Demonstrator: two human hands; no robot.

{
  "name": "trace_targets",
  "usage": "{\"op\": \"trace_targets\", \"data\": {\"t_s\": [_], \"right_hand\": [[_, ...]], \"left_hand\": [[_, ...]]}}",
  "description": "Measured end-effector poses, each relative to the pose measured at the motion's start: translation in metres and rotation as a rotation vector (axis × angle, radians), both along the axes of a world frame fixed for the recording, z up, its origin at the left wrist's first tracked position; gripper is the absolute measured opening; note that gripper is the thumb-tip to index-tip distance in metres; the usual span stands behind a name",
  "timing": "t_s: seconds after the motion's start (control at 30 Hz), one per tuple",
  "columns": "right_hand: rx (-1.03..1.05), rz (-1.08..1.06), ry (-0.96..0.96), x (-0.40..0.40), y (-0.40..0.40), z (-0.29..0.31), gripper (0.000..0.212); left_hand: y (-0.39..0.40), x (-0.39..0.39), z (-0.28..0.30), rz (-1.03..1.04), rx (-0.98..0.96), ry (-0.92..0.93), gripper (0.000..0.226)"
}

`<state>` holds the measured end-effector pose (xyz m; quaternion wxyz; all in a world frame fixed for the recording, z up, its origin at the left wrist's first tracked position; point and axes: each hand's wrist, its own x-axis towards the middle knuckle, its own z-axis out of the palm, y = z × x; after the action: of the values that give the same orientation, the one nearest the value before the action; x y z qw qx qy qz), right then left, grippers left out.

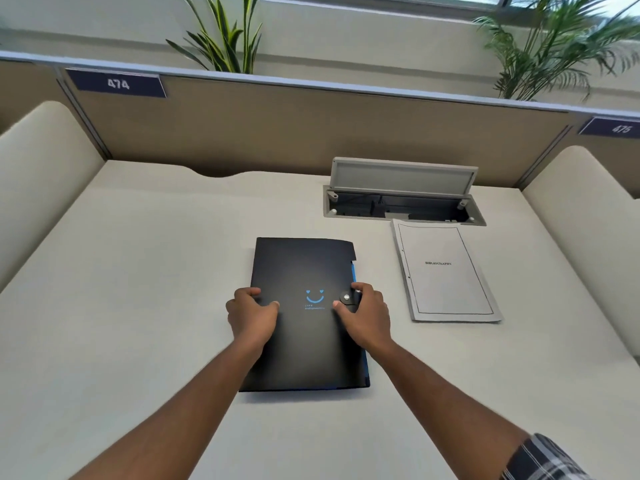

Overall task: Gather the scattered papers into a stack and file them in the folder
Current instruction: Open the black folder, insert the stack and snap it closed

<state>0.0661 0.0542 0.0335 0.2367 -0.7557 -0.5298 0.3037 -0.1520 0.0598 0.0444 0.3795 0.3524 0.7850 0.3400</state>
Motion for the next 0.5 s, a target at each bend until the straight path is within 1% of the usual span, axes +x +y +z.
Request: {"op": "trace_targets", "data": {"t_s": [0.13,0.23,0.33,0.5], "right_hand": [[-0.013,0.051,0.011,0.028,-0.03,-0.01,0.056],[0.005,0.077,0.053,0.048,-0.044,-0.017,0.051],[0.035,0.104,0.079,0.061,-0.052,-0.022,0.049],[0.03,0.189,0.012,0.072,-0.061,-0.029,0.05]], "left_hand": [[-0.027,0.026,-0.007,0.03,-0.009,-0.013,0.043],[-0.045,0.04,-0.015,0.063,-0.018,-0.005,0.043],[-0.059,0.048,-0.019,0.082,-0.02,0.034,0.046],[-0.069,0.057,-0.023,0.074,-0.031,0.154,0.051]]}}
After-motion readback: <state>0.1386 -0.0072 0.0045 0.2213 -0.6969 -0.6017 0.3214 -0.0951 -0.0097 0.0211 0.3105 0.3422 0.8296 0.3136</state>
